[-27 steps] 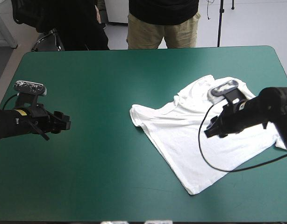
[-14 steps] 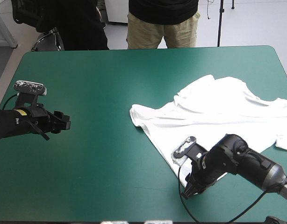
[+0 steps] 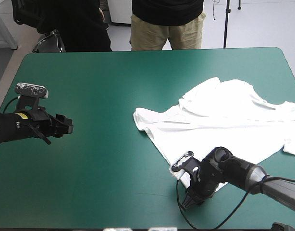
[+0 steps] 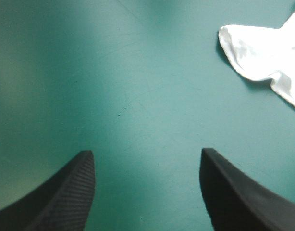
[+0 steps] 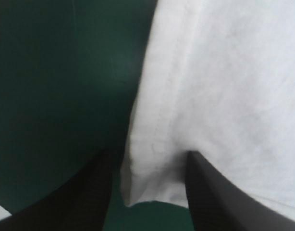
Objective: Fold the cloth
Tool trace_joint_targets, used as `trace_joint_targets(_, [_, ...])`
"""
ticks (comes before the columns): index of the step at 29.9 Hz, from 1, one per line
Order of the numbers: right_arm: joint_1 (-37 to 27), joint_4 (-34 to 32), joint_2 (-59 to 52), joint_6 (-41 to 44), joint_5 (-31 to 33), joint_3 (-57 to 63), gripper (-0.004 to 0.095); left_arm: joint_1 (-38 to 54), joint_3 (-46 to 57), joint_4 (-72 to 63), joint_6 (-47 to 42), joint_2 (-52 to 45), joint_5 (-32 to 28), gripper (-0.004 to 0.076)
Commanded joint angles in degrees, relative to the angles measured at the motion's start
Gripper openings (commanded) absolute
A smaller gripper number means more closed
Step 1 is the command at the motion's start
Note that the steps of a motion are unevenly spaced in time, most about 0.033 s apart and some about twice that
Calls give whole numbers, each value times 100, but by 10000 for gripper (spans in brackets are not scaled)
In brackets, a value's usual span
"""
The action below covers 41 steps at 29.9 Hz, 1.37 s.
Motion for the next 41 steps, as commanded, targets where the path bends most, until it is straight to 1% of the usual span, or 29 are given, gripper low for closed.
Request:
trace_joint_targets(1, [5, 37, 197, -41, -187, -76, 415, -18, -184, -197, -22, -64, -265, 455])
trace_joint_targets(3, [5, 61, 237, -50, -84, -76, 308, -18, -184, -197, -22, -64, -265, 455])
trace_joint_targets(7, [5, 213, 136, -304, 151, -76, -15, -18, -184, -435, -8, -38, -292, 455])
trace_joint_targets(11, [5, 255, -49, -306, 151, -76, -17, -18, -184, -982, 268, 212, -314, 455])
trace_joint_targets(15, [5, 313, -114, -260, 140, -76, -17, -31, -184, -1601, 800, 745, -367, 455])
trace_joint_targets(17, [5, 324, -114, -260, 140, -76, -17, -210, -186, -1906, 1213, 1088, -500, 455])
trace_joint_targets(19, [5, 324, -114, -260, 140, -76, -17, -569, -199, -1931, 1503, 1386, -870, 455])
trace_joint_targets(22, [5, 324, -114, -260, 164, -76, -18, -1251, -246, -1622, 1968, 1795, -1640, 455])
trace_joint_targets(23, [5, 324, -114, -260, 179, -76, -18, -1518, -275, -1393, 1982, 1938, -1910, 455])
trace_joint_targets(25, [5, 324, -114, -284, 207, -76, -18, -1941, -426, -968, 1889, 2257, -2258, 455])
trace_joint_targets(27, [5, 324, -114, -284, 207, -76, -18, -2276, -645, -653, 1573, 2646, -2404, 455])
trace_joint_targets(31, [5, 324, -114, -284, 227, -76, -17, -2448, -1204, -313, 927, 3397, -2386, 455])
trace_joint_targets(32, [5, 324, -114, -284, 241, -76, -17, -2435, -1394, -281, 704, 3596, -2295, 455])
trace_joint_targets(33, [5, 324, -114, -284, 241, -76, -17, -2401, -1606, -298, 550, 3793, -2116, 455])
trace_joint_targets(36, [5, 324, -114, -284, 216, -86, -18, -2402, -2260, -378, 539, 4337, -1489, 455])
trace_joint_targets(41, [5, 324, -114, -284, 165, -86, -17, -2416, -3082, -447, 502, 5007, -1024, 455])
